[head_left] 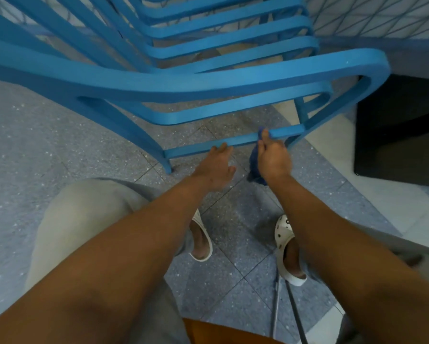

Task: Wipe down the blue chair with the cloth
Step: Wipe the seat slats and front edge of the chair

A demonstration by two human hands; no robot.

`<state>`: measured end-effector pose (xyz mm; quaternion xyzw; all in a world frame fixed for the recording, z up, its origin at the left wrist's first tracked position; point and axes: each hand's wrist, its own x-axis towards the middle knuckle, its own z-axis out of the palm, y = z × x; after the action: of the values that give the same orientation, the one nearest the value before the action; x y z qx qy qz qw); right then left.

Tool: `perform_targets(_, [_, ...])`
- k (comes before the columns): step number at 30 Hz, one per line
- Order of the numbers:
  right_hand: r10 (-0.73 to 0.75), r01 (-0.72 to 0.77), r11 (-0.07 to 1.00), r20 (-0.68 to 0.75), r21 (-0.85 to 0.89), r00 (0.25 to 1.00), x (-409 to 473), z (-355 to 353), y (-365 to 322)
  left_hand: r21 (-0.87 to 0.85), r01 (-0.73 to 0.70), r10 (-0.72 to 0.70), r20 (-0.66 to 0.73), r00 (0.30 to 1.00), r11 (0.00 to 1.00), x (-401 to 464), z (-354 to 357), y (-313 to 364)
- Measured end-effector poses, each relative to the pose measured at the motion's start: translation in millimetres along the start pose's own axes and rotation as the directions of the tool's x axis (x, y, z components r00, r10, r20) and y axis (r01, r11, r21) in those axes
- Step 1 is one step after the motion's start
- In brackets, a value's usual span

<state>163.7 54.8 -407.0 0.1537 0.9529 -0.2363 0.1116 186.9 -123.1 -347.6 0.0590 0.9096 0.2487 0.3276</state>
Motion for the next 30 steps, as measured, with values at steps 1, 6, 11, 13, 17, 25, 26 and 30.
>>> perform_targets(1, [-0.070,0.074,0.995,0.048,-0.070,0.996,-4.2,4.5,-6.3,0.000,0.011,-0.011,-0.008,1.000,1.000,0.7,-0.3,2.9])
perform_targets(6, [-0.234,0.274,0.927,0.178,-0.255,0.956,-2.8,-12.3,6.9,0.010,0.052,-0.051,-0.042,0.998,0.999,7.4,-2.3,12.3])
perform_targets(11, [-0.123,0.139,0.944,0.072,-0.299,0.990,10.6,-39.8,38.4,0.044,0.070,-0.070,0.003,0.998,0.997,9.8,0.8,19.6])
perform_targets(13, [-0.098,0.107,0.943,0.046,-0.314,0.994,14.9,-46.4,44.8,0.046,0.082,-0.082,0.007,0.997,0.996,10.4,1.2,23.2])
perform_targets(17, [-0.078,0.085,0.937,0.033,-0.339,0.996,20.5,-52.3,53.9,0.032,0.040,-0.041,0.021,0.999,0.999,14.5,2.5,35.1])
perform_targets(25, [-0.102,0.109,0.883,0.041,-0.457,0.994,34.0,-55.2,55.4,0.039,0.016,-0.017,0.039,0.999,0.999,17.1,8.3,48.4])
perform_targets(26, [-0.103,0.104,0.874,0.029,-0.474,0.994,35.4,-55.3,56.8,0.039,0.013,-0.014,0.035,0.999,0.999,17.1,7.5,48.0])
perform_targets(30, [-0.106,0.130,0.873,0.078,-0.469,0.991,33.0,-55.3,50.5,0.019,0.006,-0.006,0.029,1.000,1.000,16.7,4.5,48.2])
